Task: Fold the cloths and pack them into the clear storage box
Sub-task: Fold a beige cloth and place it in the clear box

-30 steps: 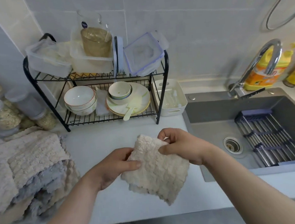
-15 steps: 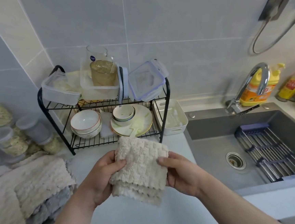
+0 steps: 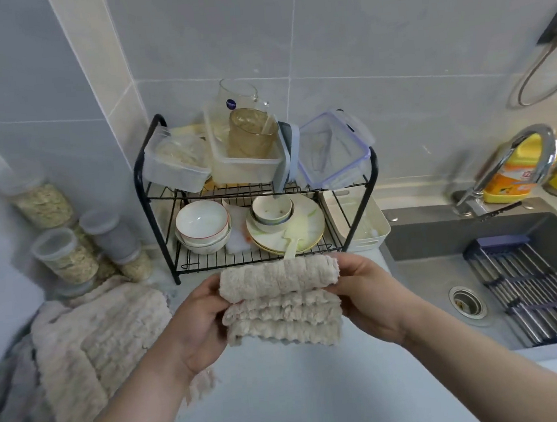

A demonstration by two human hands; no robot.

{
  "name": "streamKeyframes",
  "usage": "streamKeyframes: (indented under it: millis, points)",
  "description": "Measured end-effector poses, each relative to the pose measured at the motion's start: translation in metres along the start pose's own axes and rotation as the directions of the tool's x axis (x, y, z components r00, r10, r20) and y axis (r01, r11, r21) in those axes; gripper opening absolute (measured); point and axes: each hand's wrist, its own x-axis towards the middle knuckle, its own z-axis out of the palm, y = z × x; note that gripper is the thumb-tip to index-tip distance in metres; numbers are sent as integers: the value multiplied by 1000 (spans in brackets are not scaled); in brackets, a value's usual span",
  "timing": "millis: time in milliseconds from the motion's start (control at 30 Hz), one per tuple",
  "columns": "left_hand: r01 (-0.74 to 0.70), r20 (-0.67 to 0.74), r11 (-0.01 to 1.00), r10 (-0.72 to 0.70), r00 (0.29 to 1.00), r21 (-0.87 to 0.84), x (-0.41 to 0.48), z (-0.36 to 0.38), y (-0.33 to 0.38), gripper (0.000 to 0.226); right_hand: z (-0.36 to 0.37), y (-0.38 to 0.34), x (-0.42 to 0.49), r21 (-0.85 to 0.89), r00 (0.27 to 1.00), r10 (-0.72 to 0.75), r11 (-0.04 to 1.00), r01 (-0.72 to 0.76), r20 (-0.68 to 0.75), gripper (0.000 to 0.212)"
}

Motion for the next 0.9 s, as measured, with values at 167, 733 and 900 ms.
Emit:
streamKeyframes:
  millis: [167, 733, 900]
  points:
    - [-35, 103, 990, 21, 994, 138, -2, -6, 19, 25, 13, 0, -6, 52, 987, -112, 992, 118, -112, 28]
    - [-278, 610, 880, -16, 793, 385, -2, 158, -14, 82, -46, -13, -169, -171, 787, -266, 964, 204, -557, 32]
    - [-243, 720, 867, -174, 672, 435, -26, 249, -65, 67, -101, -17, -267, -120, 761, -233, 972, 202, -605, 33]
